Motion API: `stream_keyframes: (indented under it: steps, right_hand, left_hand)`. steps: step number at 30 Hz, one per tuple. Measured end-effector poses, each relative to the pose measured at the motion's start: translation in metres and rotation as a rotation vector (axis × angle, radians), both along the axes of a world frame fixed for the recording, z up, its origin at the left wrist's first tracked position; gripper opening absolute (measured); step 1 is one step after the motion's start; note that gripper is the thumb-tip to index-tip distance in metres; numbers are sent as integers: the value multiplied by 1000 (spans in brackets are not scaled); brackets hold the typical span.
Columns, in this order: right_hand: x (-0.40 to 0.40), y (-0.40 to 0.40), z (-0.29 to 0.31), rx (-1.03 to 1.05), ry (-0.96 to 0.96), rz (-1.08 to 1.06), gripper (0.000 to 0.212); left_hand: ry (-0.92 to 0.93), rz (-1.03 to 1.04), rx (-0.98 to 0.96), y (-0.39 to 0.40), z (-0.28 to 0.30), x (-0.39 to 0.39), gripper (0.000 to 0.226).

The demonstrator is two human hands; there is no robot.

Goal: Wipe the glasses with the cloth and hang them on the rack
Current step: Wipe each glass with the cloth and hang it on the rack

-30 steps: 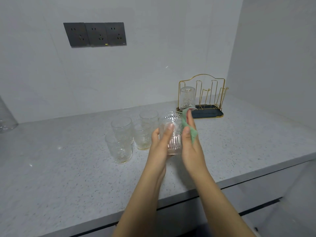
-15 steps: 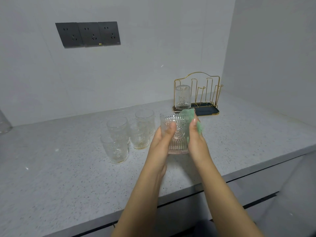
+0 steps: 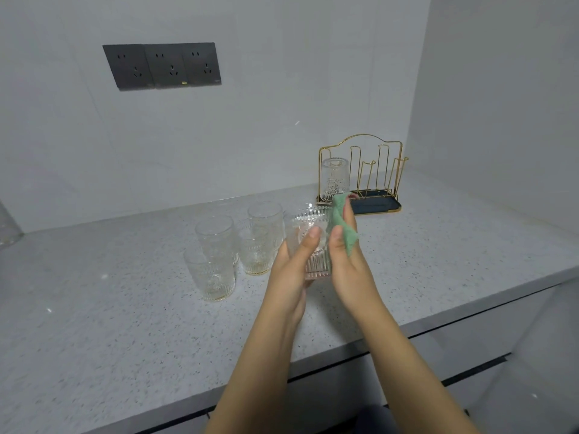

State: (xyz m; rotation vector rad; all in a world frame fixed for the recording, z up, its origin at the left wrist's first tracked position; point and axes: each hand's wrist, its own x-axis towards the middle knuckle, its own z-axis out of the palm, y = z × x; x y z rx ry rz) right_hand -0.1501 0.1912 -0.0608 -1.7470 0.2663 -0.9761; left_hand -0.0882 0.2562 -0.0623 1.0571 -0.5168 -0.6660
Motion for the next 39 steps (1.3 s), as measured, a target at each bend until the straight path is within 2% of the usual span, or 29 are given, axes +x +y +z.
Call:
stream_keyframes:
  steps: [1,4,5,8,11,14,15,17,18,21,24,26,28,31,34,36,39]
  right_hand:
    - [0,3,-4,-26,12,16,53]
    - [0,5,-14,-45,11,29,62]
    - [0,3,-13,-28,10,29,60]
    - [1,-4,-5,118,15,13,51]
    - [-1,1,-5,157,-19,15,58]
    - [0,9,-12,92,-45,15,57]
    - [1,8,-13,78,-47,8,56]
    - [2,2,-10,84,-34,-15,52]
    - [2,-2,-8,121,-14,-26,48]
    - [3,-9,-3,271,47,-25,50]
    - [2,2,-3,189,-15,-35,60]
    - [2,9,-6,152,-42,-8,63]
    - [3,10,-6,126,-60,-2,60]
    - [4,1,0,163,-42,-25,52]
    - [5,-8,3,264,26,-44,49]
    - [5,-2,1,229,1,-25,51]
    - [7,9,-8,141,-35,1,56]
  left_hand:
    - [27,34,-13,-1,-1,3,73]
    - [15,169,3,-2,0,4,103]
    - [6,171,20,-2,-3,6,107]
    - [5,120,43,-4,-1,1,75]
    - [-52,55,50,-3,0,2,71]
    - [-64,131,56,-1,0,5,75]
    - [-74,167,56,-2,-1,5,68]
    - [-111,188,68,-4,-3,3,40]
    - [-124,165,82,-4,-3,2,38]
    - [-122,105,105,-1,0,0,84]
    - [-131,105,99,1,7,-3,108]
    - [-120,154,111,0,8,-1,106]
    - [-142,207,115,-1,9,0,78]
    - [-155,192,165,-1,7,-1,63]
    - [-196,110,143,-1,6,0,71]
    - [-196,124,109,-1,5,5,79]
    - [-113,262,99,-4,2,9,115]
